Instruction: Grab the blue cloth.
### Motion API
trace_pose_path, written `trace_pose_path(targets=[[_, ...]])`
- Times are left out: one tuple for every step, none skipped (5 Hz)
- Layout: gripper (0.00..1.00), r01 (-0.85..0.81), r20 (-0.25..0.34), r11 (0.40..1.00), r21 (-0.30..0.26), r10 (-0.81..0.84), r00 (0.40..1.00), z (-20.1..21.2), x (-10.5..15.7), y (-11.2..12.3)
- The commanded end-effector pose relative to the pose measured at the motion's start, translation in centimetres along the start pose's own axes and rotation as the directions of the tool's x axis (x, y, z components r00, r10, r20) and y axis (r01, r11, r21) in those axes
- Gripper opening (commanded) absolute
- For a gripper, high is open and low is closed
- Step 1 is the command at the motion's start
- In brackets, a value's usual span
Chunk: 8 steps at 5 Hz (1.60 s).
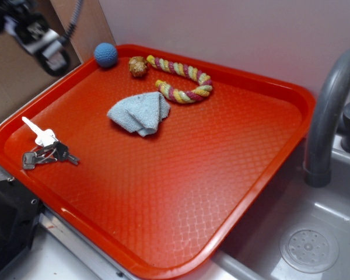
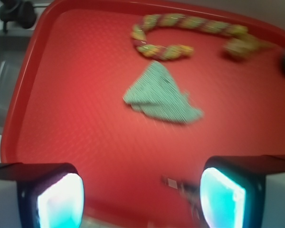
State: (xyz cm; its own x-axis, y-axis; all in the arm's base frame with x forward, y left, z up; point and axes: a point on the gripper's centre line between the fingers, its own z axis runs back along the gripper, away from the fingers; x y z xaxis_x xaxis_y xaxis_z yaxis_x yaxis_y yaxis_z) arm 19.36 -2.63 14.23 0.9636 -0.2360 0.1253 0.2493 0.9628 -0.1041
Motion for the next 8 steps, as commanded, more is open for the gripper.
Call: trace_pose_path(targets=[[1.0, 0.156, 0.091, 0.987, -0.038, -0.152, 0.984, -6.5, 3.4, 0.6], [1.0, 0.218, 0.131, 0.974, -0.068, -0.208, 0.969, -7.5, 4.3, 1.1], [1.0, 0.313, 0.191, 0.947, -0.075, -0.294, 0.936, -7.0, 4.5, 1.6], [1.0, 0.153, 0.221, 0.988, -0.011, -0.146, 0.964, -5.5, 3.5, 3.4], [1.0, 0.153, 0.221, 0.988, -0.011, -0.146, 0.964, -5.5, 3.5, 3.4], [1.0, 0.153, 0.221, 0.988, -0.011, -0.146, 0.964, -5.5, 3.5, 3.4], [1.0, 0.153, 0.221, 0.988, -0.011, -0.146, 0.964, -5.5, 3.5, 3.4], [1.0, 0.187, 0.146, 0.981, 0.048, -0.192, 0.97, -8.1, 4.8, 2.4]])
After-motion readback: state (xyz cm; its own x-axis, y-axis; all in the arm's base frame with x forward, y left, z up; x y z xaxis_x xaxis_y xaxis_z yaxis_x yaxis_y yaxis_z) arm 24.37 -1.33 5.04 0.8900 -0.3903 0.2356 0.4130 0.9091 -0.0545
